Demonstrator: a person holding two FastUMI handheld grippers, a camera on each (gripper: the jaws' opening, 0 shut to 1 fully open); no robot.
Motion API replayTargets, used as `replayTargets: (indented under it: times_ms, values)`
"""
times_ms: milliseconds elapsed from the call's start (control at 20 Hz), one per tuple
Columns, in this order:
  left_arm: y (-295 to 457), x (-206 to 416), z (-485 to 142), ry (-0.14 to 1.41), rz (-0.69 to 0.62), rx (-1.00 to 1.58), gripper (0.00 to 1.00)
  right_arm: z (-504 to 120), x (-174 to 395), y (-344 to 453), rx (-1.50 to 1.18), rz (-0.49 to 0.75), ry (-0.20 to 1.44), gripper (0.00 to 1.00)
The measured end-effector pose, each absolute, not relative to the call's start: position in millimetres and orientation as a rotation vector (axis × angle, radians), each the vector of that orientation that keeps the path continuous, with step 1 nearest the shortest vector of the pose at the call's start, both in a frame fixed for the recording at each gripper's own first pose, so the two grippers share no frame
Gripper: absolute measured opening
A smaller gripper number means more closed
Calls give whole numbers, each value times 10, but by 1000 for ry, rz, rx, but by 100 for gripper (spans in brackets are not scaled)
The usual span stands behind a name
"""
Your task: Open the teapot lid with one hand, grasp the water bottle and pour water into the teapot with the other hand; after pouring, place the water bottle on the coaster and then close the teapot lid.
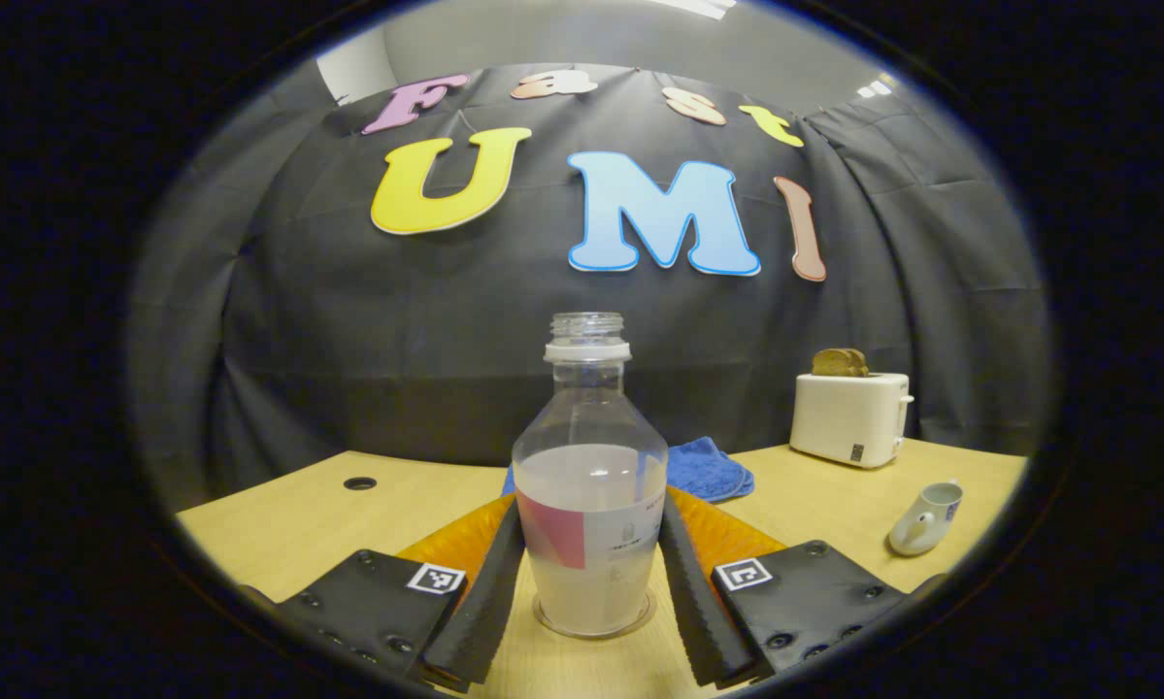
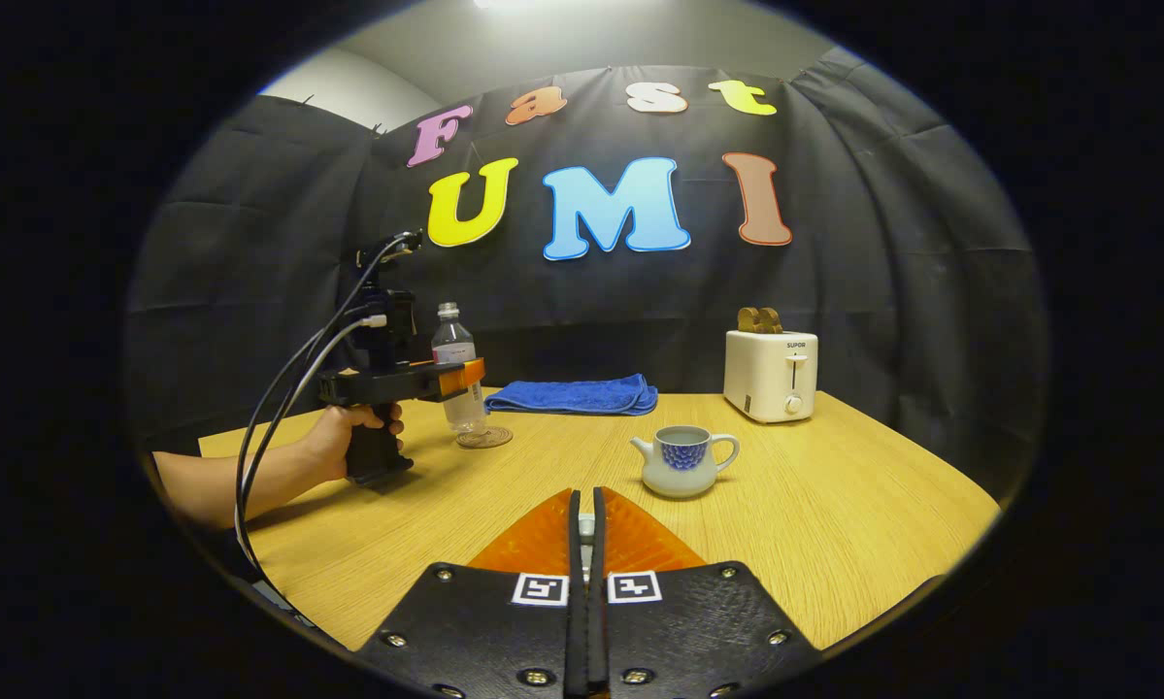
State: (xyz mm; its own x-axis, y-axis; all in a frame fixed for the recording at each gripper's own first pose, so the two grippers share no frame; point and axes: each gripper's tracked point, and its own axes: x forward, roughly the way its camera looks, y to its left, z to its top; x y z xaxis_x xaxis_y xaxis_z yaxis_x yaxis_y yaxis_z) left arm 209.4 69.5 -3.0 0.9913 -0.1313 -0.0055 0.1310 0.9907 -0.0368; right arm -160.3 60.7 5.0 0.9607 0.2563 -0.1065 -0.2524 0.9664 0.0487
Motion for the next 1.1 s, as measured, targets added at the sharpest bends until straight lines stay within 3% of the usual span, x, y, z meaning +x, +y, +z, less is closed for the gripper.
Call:
replayTargets:
  times_ms: [400,600,750,1100]
  values:
    - [582,2328,-228,34,-160,-29,84,-4,-1539,467,48,222,127,0]
    - [601,2322,-203,31,-157,-23,88,-6,-1537,465,54,222,127,0]
    - [584,2290,-143,20,-164,-35,98,-16,-1545,460,48,221,127,0]
    - [656,2097,-68,21,-135,0,99,9,-1556,457,49,217,124,0]
